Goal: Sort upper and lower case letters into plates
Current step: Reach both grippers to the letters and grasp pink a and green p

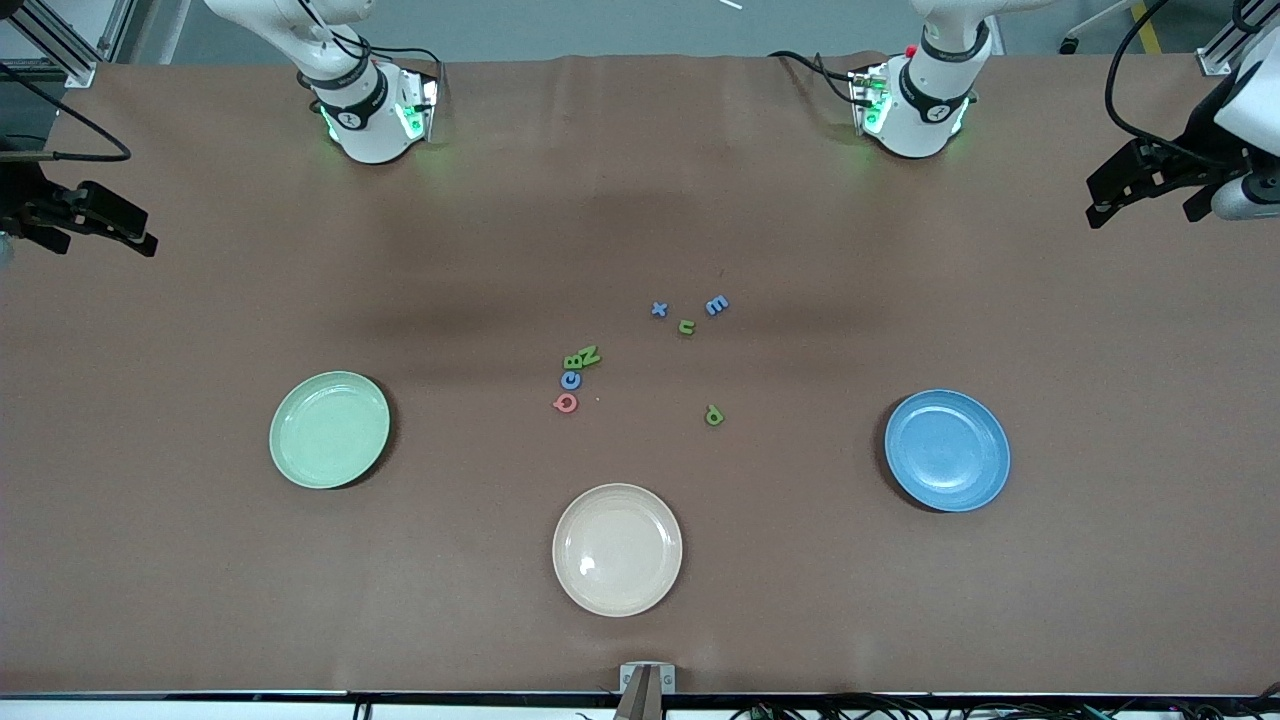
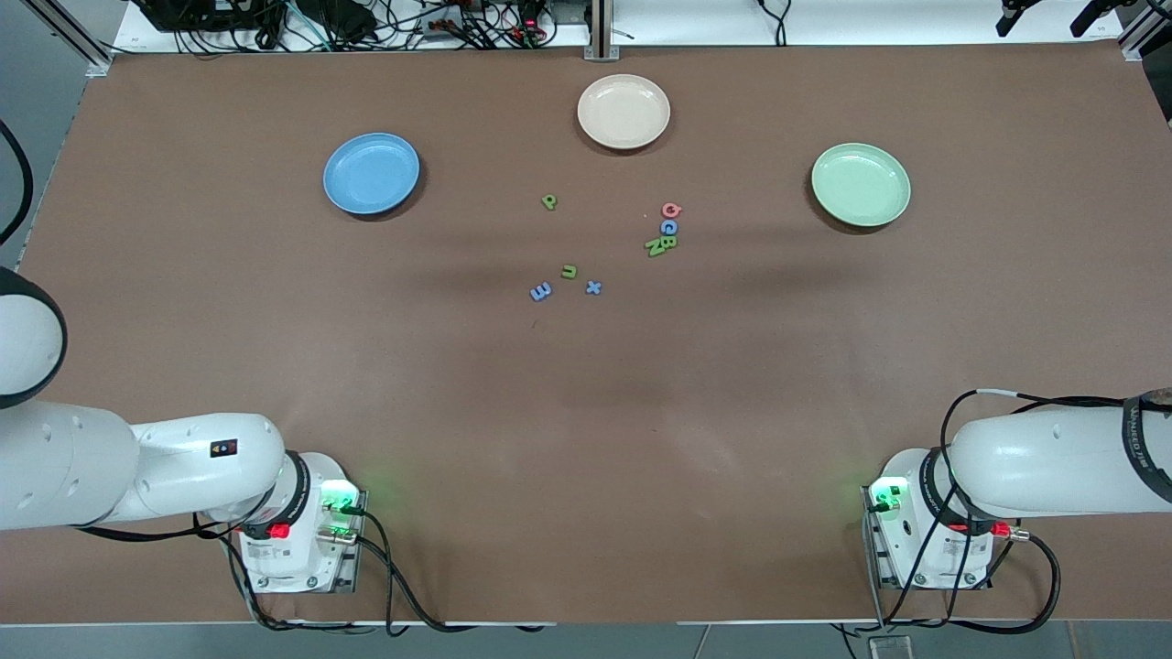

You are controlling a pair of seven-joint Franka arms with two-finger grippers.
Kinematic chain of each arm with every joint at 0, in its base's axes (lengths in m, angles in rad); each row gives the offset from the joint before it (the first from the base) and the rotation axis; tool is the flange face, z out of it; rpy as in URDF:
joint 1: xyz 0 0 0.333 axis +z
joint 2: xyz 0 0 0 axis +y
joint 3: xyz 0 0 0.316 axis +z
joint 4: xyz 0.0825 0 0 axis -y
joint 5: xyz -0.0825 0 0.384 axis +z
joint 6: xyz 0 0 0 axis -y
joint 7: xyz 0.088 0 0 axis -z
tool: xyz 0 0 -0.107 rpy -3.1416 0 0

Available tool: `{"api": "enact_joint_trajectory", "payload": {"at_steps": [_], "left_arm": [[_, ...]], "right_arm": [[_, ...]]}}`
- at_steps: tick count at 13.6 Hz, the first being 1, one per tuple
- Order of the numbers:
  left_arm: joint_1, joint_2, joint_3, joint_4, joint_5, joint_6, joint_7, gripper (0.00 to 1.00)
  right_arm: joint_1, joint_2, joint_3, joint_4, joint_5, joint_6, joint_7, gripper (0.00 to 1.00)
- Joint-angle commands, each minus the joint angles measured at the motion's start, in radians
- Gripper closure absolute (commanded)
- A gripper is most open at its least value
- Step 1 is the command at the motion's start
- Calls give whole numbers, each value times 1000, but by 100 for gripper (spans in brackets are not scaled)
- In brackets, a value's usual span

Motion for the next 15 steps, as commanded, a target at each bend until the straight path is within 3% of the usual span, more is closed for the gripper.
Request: {"api": "enact_joint_trajectory", "payload": {"at_steps": [1,5,9,12,15], "left_arm": [[1,-15,-3,-1,-12,-8,15,0],[-4,13,-3,2,-21,-7,18,0],[-60,175,-75,62,-55,25,-49,0],[-144,313,-89,51,-47,183,-241,0],[-258,509,-90,71,72,353,-503,0]], "right_arm": [[-3,-32,5,-35,9,5,20,0],[-4,-31,5,-35,8,5,20,0],[-8,-29,4,-25,8,-2,18,0],[-4,-20,4,-5,6,-12,17,0],[-9,32,4,5,-12,16,15,0]]}}
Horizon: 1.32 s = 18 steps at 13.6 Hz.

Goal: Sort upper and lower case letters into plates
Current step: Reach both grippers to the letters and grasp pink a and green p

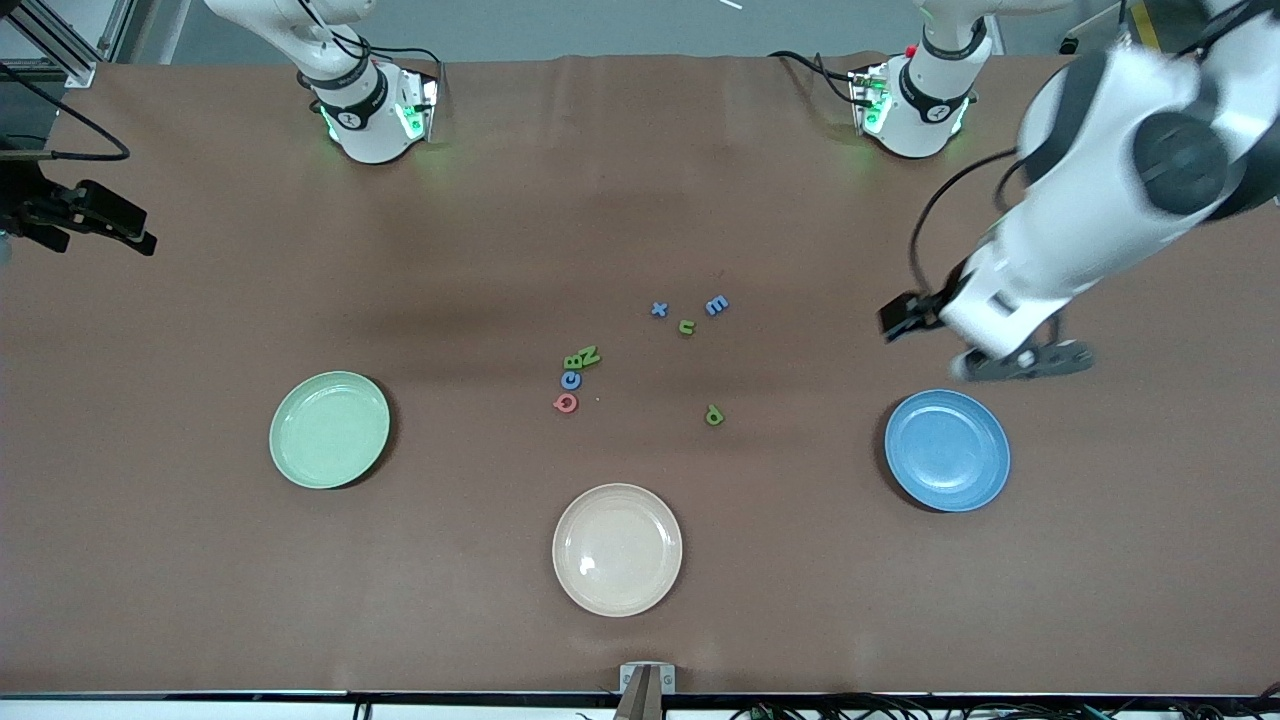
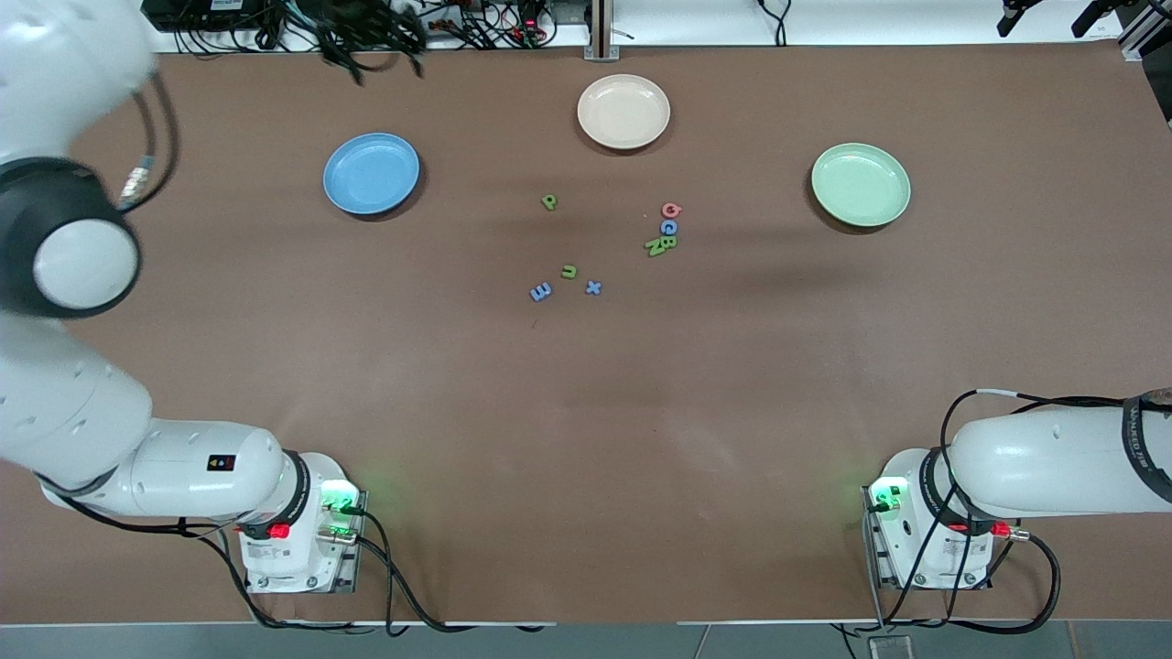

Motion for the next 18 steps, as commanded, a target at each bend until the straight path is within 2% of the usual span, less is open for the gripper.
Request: {"api": "enact_joint_trajectory", "payload": {"at_steps": [1,4,5,7,10,13,14,16,18], "left_arm": [[-93,172,5,59,88,138,-180,0],[-158,341,10,127,97,226,-364,0],[-196,386,13,147,111,261,-435,0],[-224,447,21,158,134,331,-568,0],[-270,490,22,158,140,385,-656,1],[-341,521,71,156,152,391,-737,9],[-370,533,99,158,153,391,-759,13],[-387,553,110,158,153,396,-788,21],[-393,570,113,156,154,434,-810,23]], "right_arm": [[-13,89,4,20,-7,44,6,0],[-15,227,2,52,-32,58,-3,0],[-12,252,2,55,-76,64,-1,0],[5,255,5,38,-75,91,54,0],[101,313,7,18,2,191,380,0],[184,378,7,-22,88,370,610,0],[224,401,7,-23,89,409,688,0],[296,463,7,-23,89,505,866,0],[362,543,7,-22,89,599,1039,6]]}}
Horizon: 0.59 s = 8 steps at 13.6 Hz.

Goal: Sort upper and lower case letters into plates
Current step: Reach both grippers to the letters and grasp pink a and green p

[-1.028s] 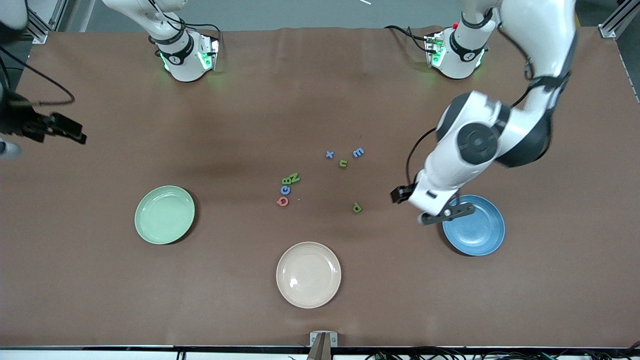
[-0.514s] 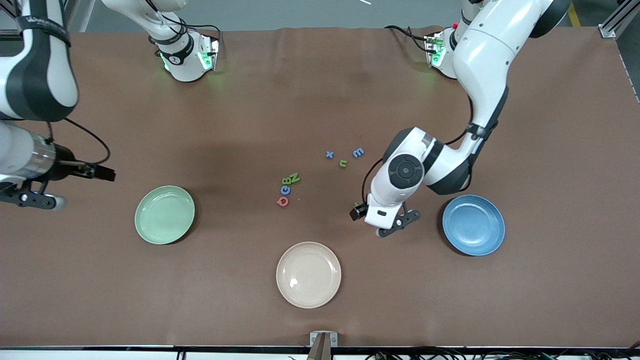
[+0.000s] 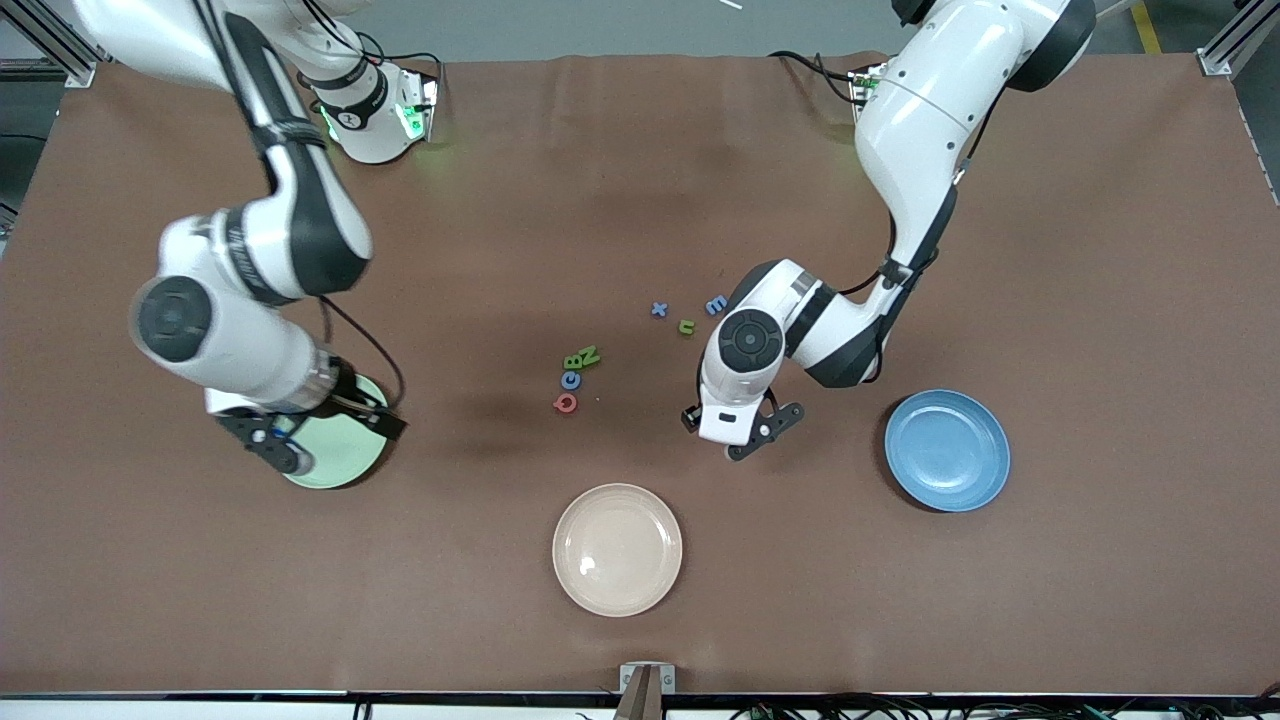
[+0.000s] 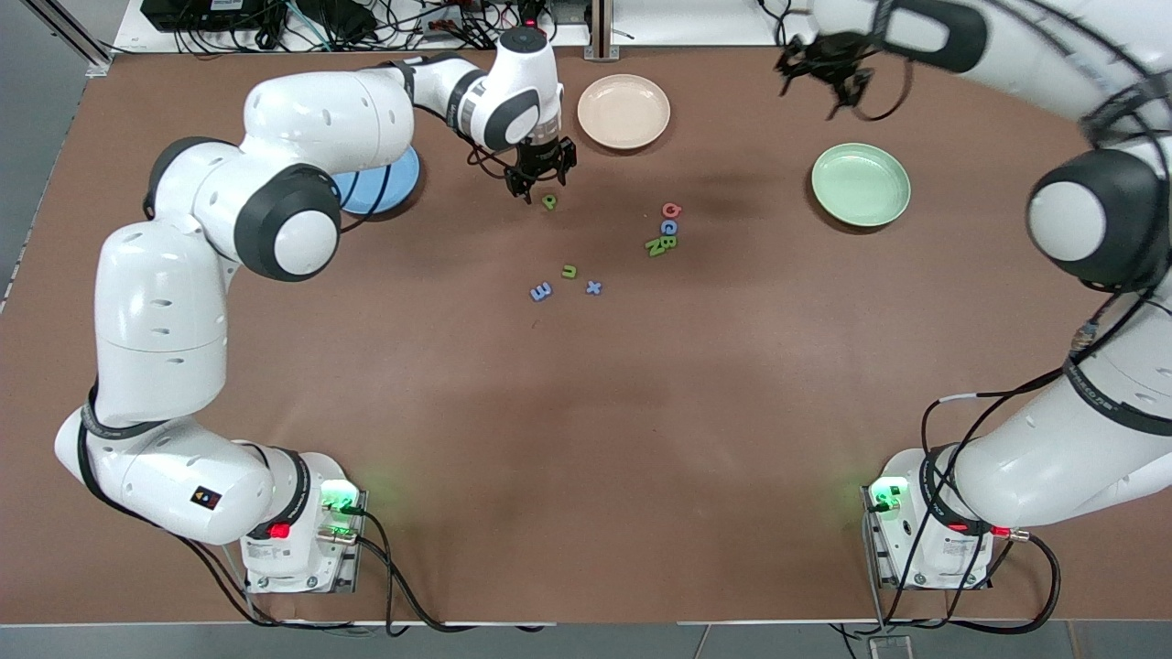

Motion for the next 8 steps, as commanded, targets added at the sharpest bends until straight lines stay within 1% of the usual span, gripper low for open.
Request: {"api": "enact_joint_trajectory", "payload": {"at_steps": [1,2,3,4,5,6,8], "left_arm": [[-11,33,18,26,24,35,-39,23],[-12,39,21,26,25,65,-39,23],[-11,50,21,26,25,82,-38,24],[-11,54,22,26,25,88,-36,27],[-9,56,22,26,25,92,-36,34],[-11,56,22,24,25,92,-34,37],[-11,54,22,23,25,92,-36,38]], "right_arm": [[78,92,-10,3,15,118,196,10],[103,124,-10,3,15,162,256,15],[129,153,-11,3,14,199,302,18],[150,183,-11,3,12,236,333,19],[163,212,-11,4,11,270,364,20],[178,236,-11,4,8,302,397,21],[201,266,-11,4,2,330,454,22]]}}
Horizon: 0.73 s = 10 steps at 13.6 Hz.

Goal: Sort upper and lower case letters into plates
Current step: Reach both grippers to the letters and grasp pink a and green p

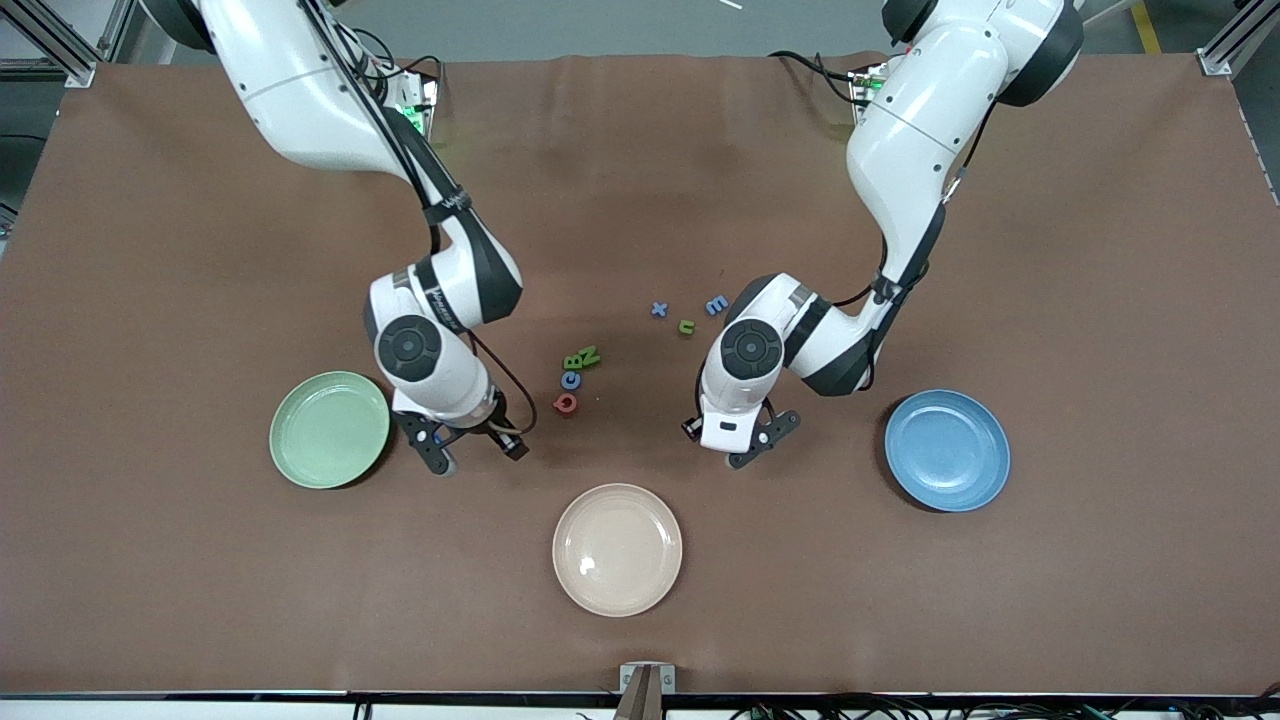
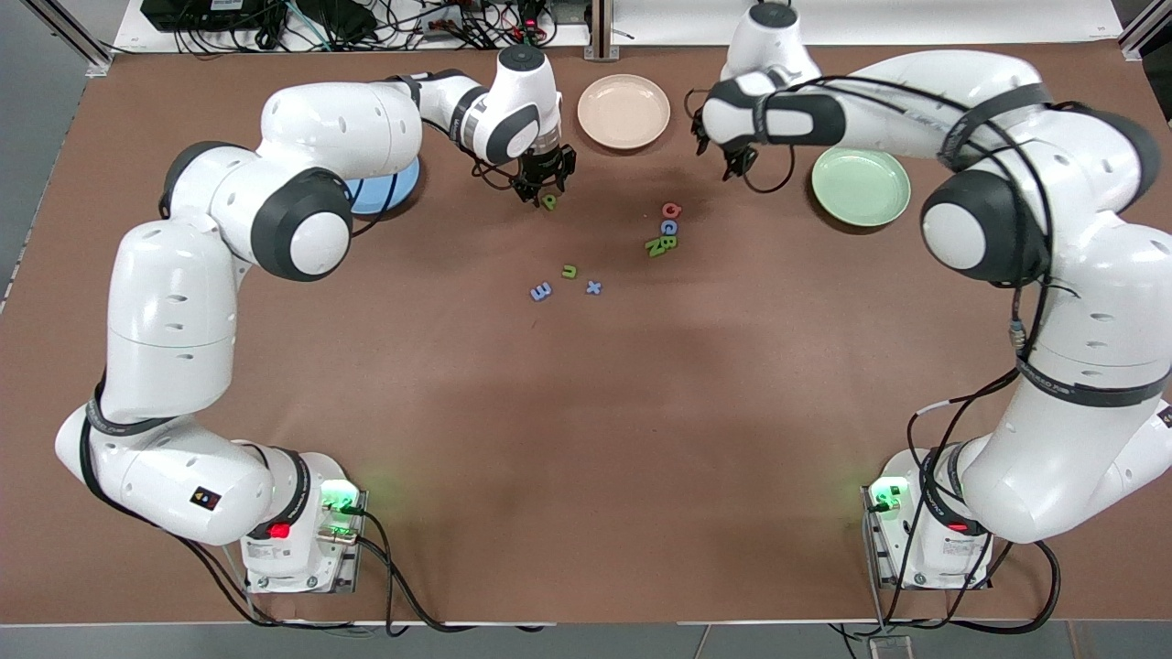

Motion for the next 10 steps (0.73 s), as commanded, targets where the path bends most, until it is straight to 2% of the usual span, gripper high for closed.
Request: {"api": "enact_joint_trajectory", "payload": {"at_steps": [1,5,10], "left_arm": [[-10,10,6,21,25,3,-24,39],[-20,13,4,18,23,3,-24,48],[-18,11,18,10,31,-7,-22,87]], "right_arm": [[31,20,-10,6,0,16,61,22],[68,45,-13,5,0,21,112,25],[88,69,-13,5,0,45,141,27]]}}
